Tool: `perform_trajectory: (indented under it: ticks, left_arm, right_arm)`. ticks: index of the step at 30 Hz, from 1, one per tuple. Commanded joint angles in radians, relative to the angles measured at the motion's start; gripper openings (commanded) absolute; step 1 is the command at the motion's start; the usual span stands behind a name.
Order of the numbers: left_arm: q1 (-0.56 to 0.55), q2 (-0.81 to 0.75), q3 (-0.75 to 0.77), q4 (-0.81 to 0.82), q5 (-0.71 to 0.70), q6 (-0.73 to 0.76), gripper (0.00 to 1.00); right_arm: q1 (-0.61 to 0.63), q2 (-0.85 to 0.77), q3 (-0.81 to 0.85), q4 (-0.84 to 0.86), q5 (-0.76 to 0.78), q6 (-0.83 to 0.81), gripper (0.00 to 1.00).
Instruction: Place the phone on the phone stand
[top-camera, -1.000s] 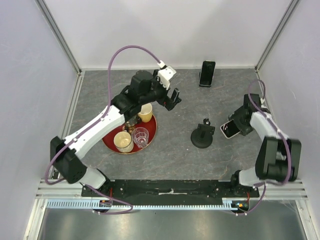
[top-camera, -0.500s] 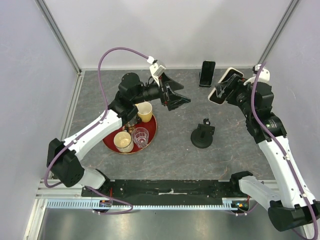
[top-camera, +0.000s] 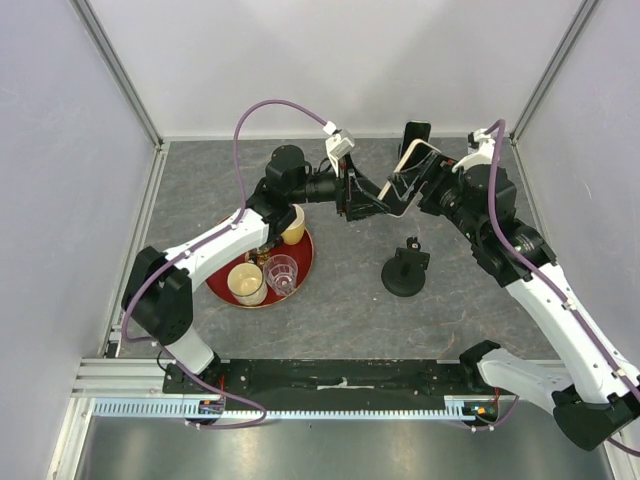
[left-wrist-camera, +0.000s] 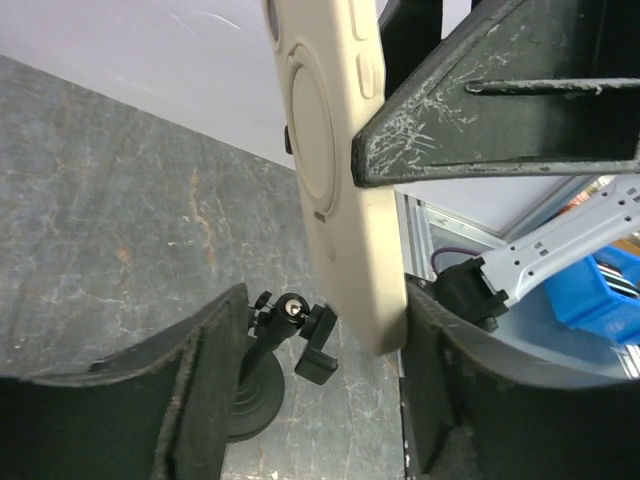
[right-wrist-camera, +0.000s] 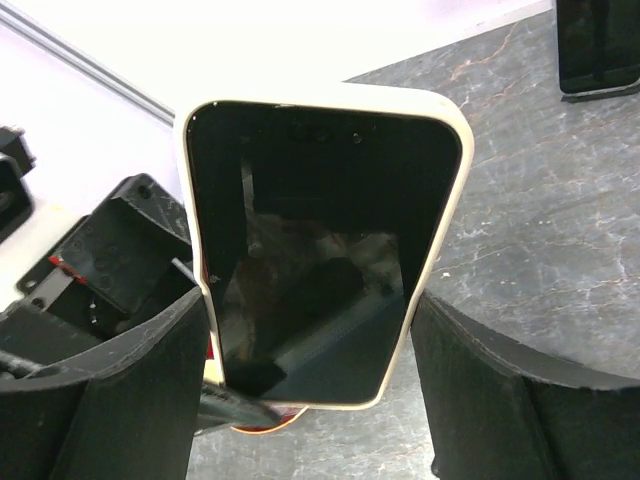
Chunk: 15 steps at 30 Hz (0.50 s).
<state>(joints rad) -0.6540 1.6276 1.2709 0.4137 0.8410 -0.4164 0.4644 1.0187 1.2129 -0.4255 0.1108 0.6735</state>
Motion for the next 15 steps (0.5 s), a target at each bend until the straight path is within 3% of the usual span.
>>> perform_trajectory:
  ticks: [1,3,6,8,9,11,13,15]
  left_arm:
    - [-0.001,0.015,0.071,0.008,0.007,-0.013,0.59]
    - [-0.001,0.015,0.068,0.011,-0.002,-0.012,0.55]
    - [-0.001,0.009,0.062,0.014,-0.022,-0.015,0.42]
    - [-0.001,0.005,0.059,0.014,-0.01,0.001,0.19]
    - [0.001,0.006,0.061,0.014,-0.003,0.005,0.08]
    - [0.004,0.003,0.061,0.014,0.01,0.007,0.02]
    - [0.014,-0.009,0.053,0.023,0.026,-0.011,0.02]
    - [0.031,-0.047,0.022,0.081,0.027,-0.054,0.02]
  right_arm:
    - [0.063,-0.012,0.037,0.111,0.093,0.069,0.0]
    - [0.086,0.006,0.045,0.108,0.096,0.069,0.0]
    - [0.117,0.027,0.047,0.097,0.092,0.063,0.0]
    - [0.123,0.026,0.036,0.094,0.09,0.051,0.04]
    - [0.123,0.018,0.031,0.091,0.095,0.046,0.21]
    - [0.123,0.009,0.03,0.073,0.095,0.006,0.42]
    - [0.123,-0.003,0.037,0.048,0.063,-0.06,0.95]
    - [0.122,-0.011,0.051,0.015,0.035,-0.162,0.98]
